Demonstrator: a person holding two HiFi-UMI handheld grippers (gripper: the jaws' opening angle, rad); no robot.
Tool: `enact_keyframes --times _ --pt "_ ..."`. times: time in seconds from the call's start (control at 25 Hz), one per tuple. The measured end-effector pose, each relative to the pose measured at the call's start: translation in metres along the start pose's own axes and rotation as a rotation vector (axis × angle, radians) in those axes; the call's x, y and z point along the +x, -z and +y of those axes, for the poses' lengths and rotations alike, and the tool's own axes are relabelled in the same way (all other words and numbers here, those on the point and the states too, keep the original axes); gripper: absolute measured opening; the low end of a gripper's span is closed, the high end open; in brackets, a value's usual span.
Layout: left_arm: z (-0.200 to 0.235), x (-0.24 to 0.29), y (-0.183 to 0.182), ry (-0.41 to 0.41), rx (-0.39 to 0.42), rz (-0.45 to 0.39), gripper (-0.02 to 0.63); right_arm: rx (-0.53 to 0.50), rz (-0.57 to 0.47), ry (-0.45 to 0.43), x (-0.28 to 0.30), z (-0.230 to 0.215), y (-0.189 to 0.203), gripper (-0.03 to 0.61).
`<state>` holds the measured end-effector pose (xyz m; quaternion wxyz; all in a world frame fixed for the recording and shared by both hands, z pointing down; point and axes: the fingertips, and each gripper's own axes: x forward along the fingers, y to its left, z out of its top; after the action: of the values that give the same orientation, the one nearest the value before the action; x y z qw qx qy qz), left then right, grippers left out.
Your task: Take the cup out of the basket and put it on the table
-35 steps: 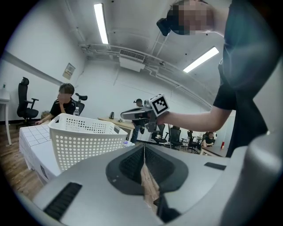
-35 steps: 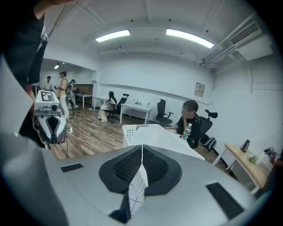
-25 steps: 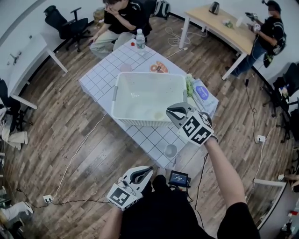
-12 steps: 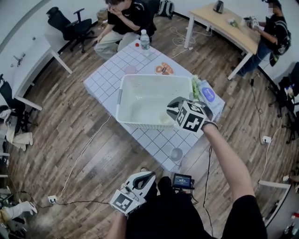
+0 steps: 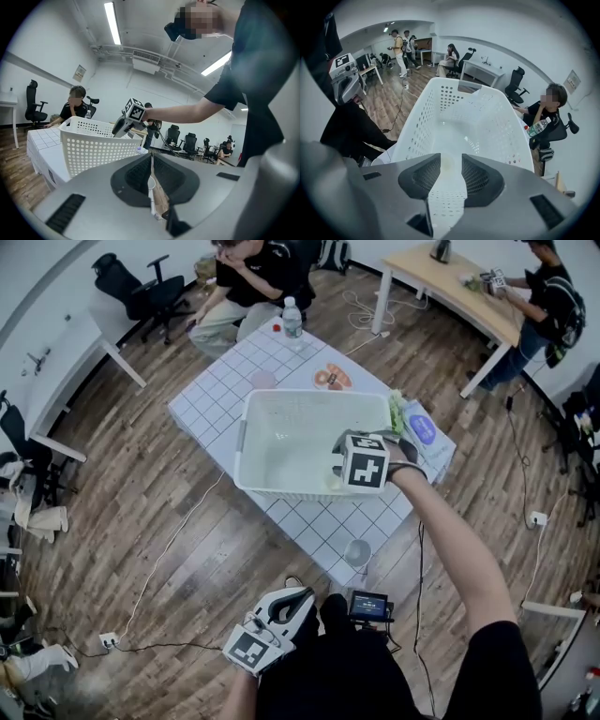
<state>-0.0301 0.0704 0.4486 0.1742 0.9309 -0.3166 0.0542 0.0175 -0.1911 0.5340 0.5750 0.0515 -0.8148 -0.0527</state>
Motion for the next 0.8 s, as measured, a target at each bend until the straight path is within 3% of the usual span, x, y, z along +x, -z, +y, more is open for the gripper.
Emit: enact_keyframes --times 0.36,0.8 --pt "0.010 -0.004 0.005 -0.022 -0.021 0.009 0.009 -0.030 0.096 -0.094 0.037 -0.006 0.008 0.195" --pt "0.026 -0.003 0.002 -0.061 -0.050 0.007 0.009 -0.037 0.176 -0.159 0.076 -0.011 0.021 0.195"
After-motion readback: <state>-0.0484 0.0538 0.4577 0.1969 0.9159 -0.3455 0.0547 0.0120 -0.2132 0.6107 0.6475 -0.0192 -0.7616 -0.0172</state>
